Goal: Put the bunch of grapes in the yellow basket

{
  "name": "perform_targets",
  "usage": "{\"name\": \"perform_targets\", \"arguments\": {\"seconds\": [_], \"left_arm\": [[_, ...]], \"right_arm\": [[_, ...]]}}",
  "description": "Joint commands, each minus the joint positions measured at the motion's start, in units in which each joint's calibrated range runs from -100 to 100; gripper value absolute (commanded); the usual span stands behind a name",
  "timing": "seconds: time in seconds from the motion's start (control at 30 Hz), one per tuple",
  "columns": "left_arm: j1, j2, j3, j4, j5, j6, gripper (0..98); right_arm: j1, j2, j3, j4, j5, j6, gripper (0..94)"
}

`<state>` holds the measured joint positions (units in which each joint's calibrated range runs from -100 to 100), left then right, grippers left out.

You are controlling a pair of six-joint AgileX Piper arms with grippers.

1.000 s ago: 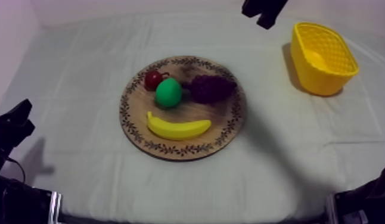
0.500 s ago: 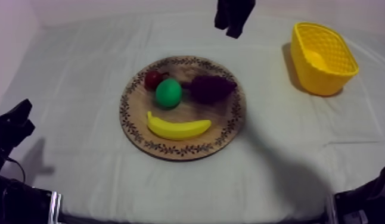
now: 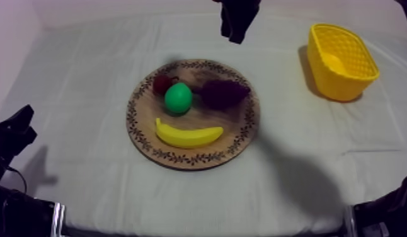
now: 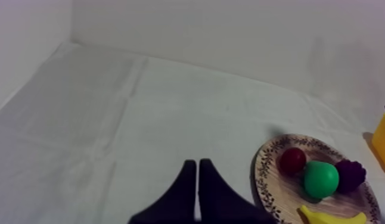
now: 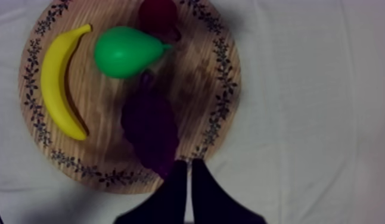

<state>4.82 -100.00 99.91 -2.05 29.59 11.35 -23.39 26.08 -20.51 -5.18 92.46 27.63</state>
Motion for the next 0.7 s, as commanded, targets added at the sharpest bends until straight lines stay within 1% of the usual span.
{"name": "perform_targets", "arguments": {"seconds": [0.0, 0.23, 0.37, 0.53, 0.67], "left_arm": [[0.00, 0.00, -0.02, -0.02, -0.01, 0.00, 0.1], [0.00, 0.00, -0.02, -0.02, -0.01, 0.00, 0.1], [0.00, 0.00, -0.02, -0.02, -0.01, 0.00, 0.1], [0.00, 0.00, -0.02, -0.02, -0.01, 0.00, 0.1], [0.00, 0.00, -0.02, -0.02, -0.01, 0.00, 0.1]], "right_arm": [[-0.07, 0.33, -0.09, -0.22, 0.18, -0.08, 0.6], [-0.16, 0.71, 0.64, -0.54, 0.03, -0.28, 1.4], [-0.05, 0.74, 0.45, -0.60, 0.05, -0.49, 4.8], [0.02, 0.72, 0.26, -0.49, 0.10, -0.47, 16.4], [0.03, 0.61, 0.29, -0.44, 0.40, -0.24, 30.6]]}}
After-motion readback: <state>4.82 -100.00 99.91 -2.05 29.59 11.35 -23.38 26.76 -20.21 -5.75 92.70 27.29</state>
